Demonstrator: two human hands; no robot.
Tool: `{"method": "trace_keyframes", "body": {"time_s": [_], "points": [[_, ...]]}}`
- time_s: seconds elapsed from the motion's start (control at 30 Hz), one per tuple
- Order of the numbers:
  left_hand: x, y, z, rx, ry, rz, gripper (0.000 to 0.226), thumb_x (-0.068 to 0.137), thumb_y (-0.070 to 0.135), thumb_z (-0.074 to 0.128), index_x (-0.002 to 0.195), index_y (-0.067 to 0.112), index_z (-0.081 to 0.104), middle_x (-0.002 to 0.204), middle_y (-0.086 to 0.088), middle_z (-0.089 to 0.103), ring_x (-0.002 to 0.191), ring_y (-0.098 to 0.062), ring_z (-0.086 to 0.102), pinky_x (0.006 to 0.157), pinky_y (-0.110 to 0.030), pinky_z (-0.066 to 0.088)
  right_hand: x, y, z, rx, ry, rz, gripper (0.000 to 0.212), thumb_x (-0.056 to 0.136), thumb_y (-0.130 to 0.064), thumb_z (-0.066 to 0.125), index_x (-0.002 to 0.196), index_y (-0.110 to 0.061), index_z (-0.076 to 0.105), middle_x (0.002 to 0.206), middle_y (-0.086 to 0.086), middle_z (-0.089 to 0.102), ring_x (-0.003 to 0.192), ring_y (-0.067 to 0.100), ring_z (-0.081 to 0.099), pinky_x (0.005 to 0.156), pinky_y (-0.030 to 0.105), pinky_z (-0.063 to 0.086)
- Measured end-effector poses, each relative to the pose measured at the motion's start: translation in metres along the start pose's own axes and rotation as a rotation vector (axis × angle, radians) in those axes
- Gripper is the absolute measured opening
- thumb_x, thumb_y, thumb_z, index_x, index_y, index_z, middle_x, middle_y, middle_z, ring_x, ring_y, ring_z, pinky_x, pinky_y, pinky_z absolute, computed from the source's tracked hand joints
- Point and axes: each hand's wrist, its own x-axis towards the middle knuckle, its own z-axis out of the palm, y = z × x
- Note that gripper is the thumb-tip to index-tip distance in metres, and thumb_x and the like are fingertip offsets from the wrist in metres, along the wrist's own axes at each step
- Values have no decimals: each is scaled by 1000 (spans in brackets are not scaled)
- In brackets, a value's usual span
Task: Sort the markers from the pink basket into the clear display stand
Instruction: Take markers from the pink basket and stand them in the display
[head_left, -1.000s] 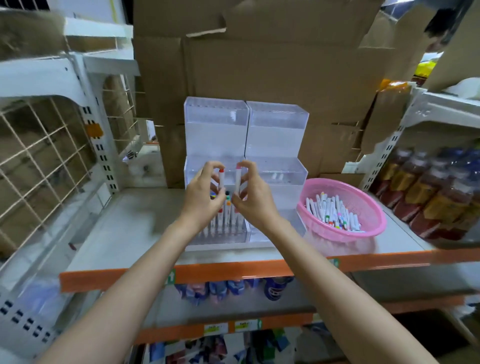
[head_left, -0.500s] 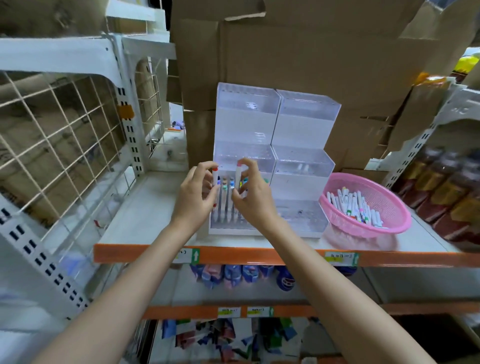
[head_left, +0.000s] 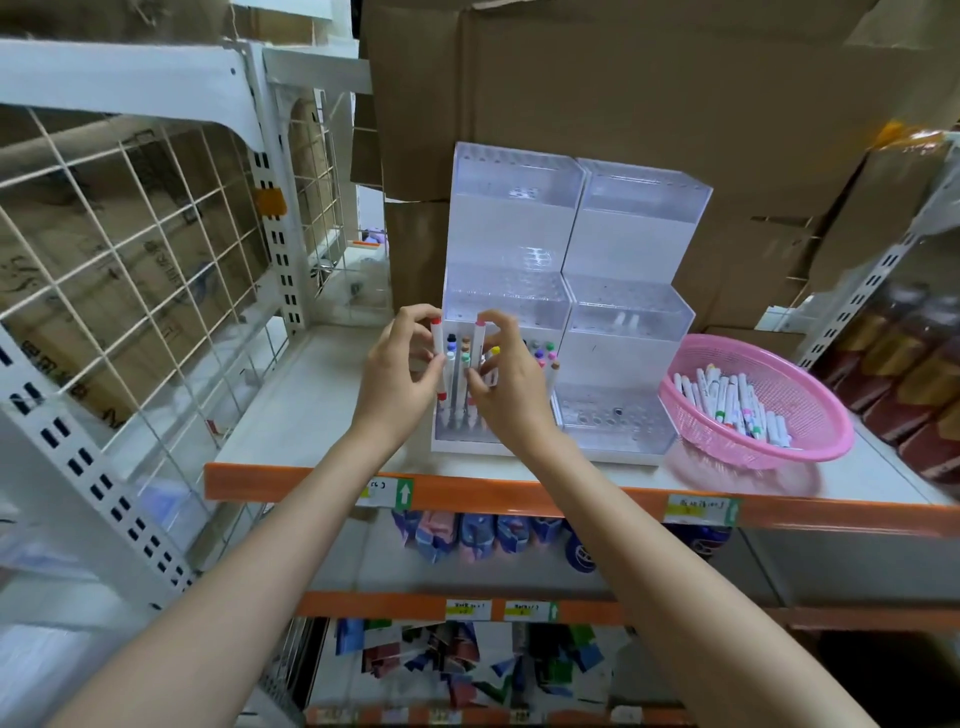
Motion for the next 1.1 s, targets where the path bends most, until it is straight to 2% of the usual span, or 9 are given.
{"method": "trace_keyframes", "body": {"time_s": [0.17,0.4,0.67,0.73,0.83,0.93,1.0,1.1], "points": [[2,-3,7,23,-48,18,41,83,-1,66,119,13,51,90,2,56,79,0,57,69,-5,45,1,0,0,19,4,-6,53,87,1,62,129,-21,38,85,-19,45,66,-2,56,55,11,45],[0,-13,8,57,-89,-2,43,80,-6,67,116,14,54,93,1,57,80,4,55,69,-3,43,2,-1,1,20,5,-23,51,86,0,63,128,-17,38,89,-15,46,65,-1,55,54,14,46],[1,-12,12,44,-128,12,37,81,-3,64,111,16,54,95,-2,58,82,-8,58,68,-15,51,1,-2,1,17,13,-34,51,86,-1,64,127,-18,38,91,-12,48,65,-3,55,55,12,45],[2,-12,11,44,-123,-14,31,81,-1,66,106,14,53,92,-2,58,78,-9,59,64,-14,50,1,-1,2,17,18,-31,51,86,-1,64,126,-19,38,88,-16,47,65,-2,56,56,16,47],[-2,-15,12,85,-154,-16,29,79,-1,67,101,13,53,89,-1,57,74,-14,59,64,-25,52,0,-1,4,33,33,-19,52,85,0,64,126,-19,38,83,-20,45,65,-1,57,58,23,50],[-9,-19,17,101,-193,-1,31,79,-4,66,102,11,54,92,-1,56,78,-15,58,67,-31,53,-1,-1,5,52,42,-26,50,85,0,64,126,-15,40,82,-21,45,63,-2,55,56,17,46],[-12,-22,18,112,-213,-4,33,79,-6,64,104,12,53,95,-2,56,80,-17,58,68,-32,54,-1,0,5,54,50,-31,50,86,1,64,127,-13,40,82,-20,44,63,-3,54,55,12,45],[-16,-23,17,123,-250,-16,35,79,-7,64,104,13,51,96,-2,55,83,-18,57,67,-27,53,-1,1,6,63,63,-26,50,86,2,63,127,-15,39,82,-19,45,64,-1,55,55,15,46]]}}
